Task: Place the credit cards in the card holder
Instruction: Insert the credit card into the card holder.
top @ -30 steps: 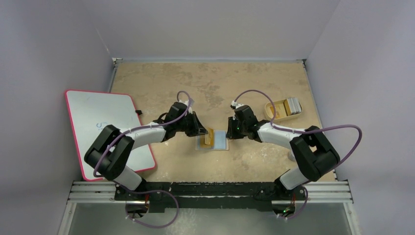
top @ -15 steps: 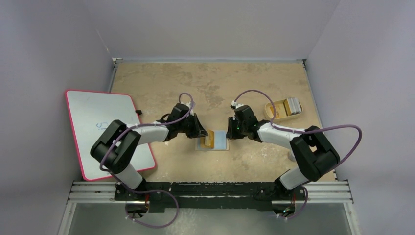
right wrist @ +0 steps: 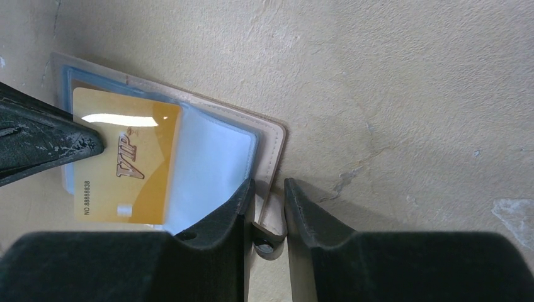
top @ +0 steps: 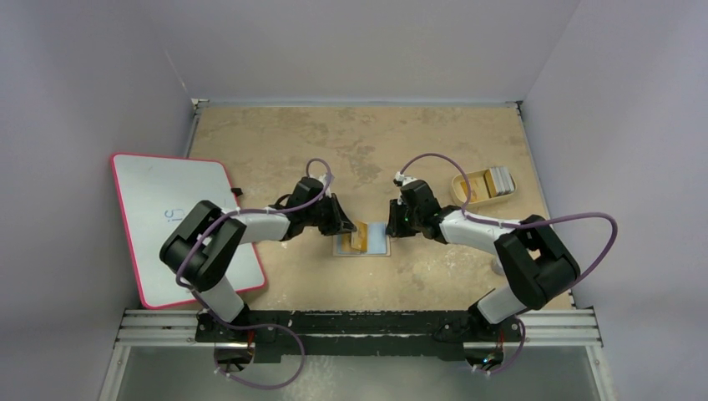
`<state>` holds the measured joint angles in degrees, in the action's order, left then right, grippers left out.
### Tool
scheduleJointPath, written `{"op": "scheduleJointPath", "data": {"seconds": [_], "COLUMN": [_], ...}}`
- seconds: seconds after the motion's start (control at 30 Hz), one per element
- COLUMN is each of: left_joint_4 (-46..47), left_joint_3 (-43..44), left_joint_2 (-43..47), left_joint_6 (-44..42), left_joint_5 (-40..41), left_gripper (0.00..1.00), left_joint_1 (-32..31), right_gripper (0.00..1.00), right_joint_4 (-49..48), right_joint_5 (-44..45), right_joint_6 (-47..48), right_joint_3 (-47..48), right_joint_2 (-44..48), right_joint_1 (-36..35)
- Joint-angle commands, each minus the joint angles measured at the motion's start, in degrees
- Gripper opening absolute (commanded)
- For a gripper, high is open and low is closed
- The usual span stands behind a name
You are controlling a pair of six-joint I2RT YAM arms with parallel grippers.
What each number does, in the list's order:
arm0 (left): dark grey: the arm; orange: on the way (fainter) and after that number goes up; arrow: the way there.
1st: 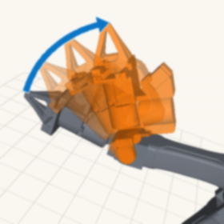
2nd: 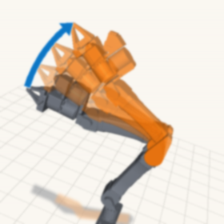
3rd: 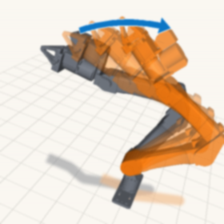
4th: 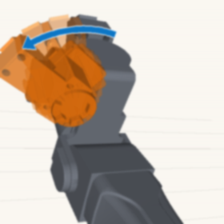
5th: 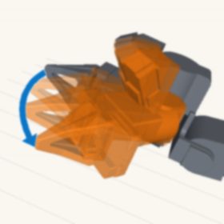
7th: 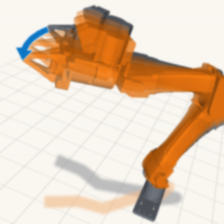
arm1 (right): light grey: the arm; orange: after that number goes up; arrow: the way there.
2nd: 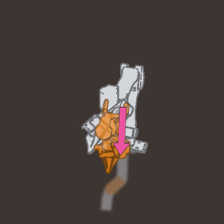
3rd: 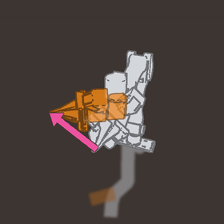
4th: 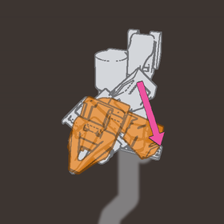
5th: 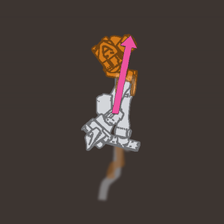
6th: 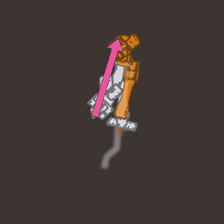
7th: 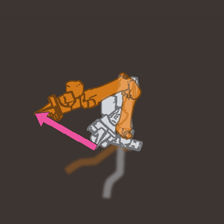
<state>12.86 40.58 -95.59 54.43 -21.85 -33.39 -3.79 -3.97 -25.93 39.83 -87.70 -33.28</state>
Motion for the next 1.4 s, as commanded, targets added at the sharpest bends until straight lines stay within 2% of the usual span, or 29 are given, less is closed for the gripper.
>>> {"op": "scheduleJointPath", "data": {"seconds": [0.0, 0.4, 0.6, 0.83, 1.03, 1.17, 1.37], "left_joint_4": [2.99, 3.69, 11.11, 13.04, 16.48, 19.16, 22.03], "left_joint_3": [-0.74, -4.19, -6.25, -6.47, -7.54, -8.15, -9.06], "left_joint_2": [-0.91, 1.76, -0.33, -1.33, -1.89, -2.16, -3.06], "left_joint_6": [-0.89, 0.98, 4.22, 3.62, 3.56, 4.38, 5.89], "left_joint_5": [0.13, -0.59, -1.31, 0.62, 0.39, 0.28, -0.09], "left_gripper": [0.00, 0.00, 0.00, 0.00, 0.00, 0.00, 0.00], "left_joint_1": [0.19, 0.16, 0.12, 0.13, -0.16, -0.87, -1.47], "right_gripper": [0.26, 0.26, 0.27, 0.39, 0.47, 0.45, 0.36], "right_joint_4": [-0.91, -0.95, -0.39, 4.87, 3.74, 1.35, -2.38], "right_joint_5": [0.54, 1.21, 0.98, 1.41, 0.95, 0.27, -0.96], "right_joint_6": [-0.69, -1.96, -2.64, -4.02, -5.43, -5.83, -6.46], "right_joint_3": [-1.34, -1.82, -1.28, -0.90, -4.12, -5.37, -6.75], "right_joint_2": [-0.10, -0.19, 0.04, 5.79, 8.73, 6.89, 4.39], "right_joint_1": [-0.21, -0.24, -0.21, -0.21, -0.24, -0.21, -0.22]}}
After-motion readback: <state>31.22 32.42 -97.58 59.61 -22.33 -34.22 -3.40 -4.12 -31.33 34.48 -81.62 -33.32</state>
